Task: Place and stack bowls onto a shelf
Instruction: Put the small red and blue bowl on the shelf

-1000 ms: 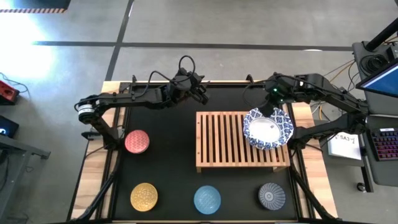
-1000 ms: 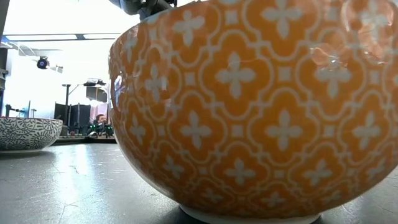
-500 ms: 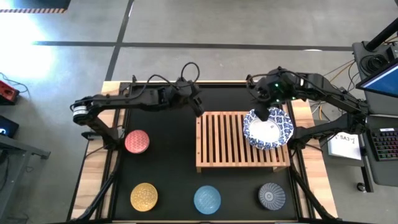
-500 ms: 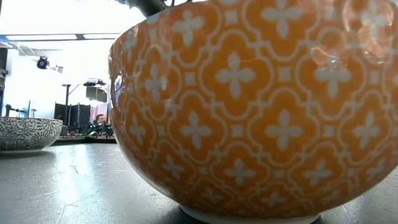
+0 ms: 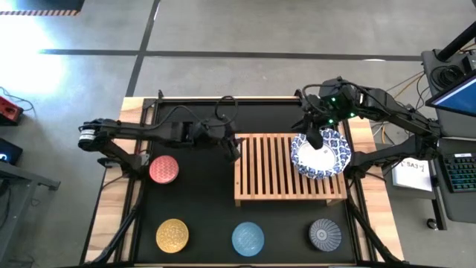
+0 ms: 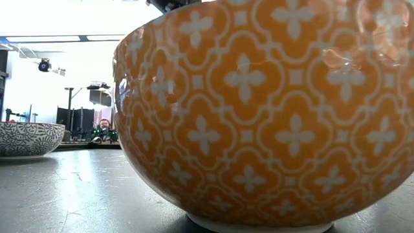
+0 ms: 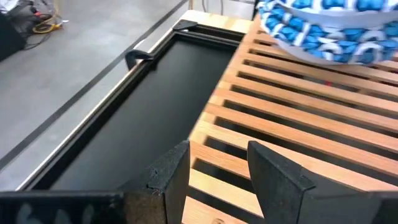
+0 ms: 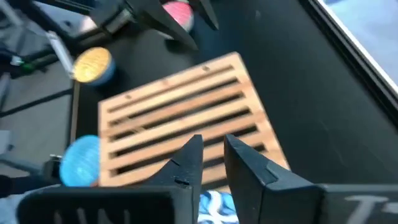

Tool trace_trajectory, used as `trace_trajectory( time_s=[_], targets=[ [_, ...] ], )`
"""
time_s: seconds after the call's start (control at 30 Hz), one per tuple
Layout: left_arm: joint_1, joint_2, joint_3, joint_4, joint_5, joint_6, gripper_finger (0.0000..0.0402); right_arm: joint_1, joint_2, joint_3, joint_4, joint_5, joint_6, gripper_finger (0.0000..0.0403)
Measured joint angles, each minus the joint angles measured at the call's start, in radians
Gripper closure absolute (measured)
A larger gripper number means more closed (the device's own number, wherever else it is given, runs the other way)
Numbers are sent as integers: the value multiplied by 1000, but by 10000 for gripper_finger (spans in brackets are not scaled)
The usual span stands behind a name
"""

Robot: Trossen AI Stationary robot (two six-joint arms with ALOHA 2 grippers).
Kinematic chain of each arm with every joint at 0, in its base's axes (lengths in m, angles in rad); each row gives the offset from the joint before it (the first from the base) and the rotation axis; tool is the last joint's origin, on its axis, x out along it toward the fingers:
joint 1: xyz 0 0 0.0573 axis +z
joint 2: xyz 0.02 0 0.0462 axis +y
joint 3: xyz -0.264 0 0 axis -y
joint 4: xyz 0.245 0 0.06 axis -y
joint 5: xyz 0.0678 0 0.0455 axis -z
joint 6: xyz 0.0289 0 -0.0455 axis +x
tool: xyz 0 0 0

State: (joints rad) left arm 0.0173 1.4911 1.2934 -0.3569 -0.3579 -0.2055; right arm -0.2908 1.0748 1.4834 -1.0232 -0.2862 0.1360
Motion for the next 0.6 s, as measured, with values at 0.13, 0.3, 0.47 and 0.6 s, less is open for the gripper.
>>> trace_trajectory(
  time_s=[0.13,0.3,0.47,0.6],
  targets=[
    [-35,-3,0,-28,-42,-24,258,53,0,0,27,-39,26,311],
    [-63,-4,0,-67,-120,-43,258,165,3,0,41,-39,88,283],
    [-75,-4,0,-64,-131,-61,258,293,7,0,42,-39,173,278],
    [-82,-4,0,-64,-131,-75,258,403,13,0,50,-37,246,282]
  ],
)
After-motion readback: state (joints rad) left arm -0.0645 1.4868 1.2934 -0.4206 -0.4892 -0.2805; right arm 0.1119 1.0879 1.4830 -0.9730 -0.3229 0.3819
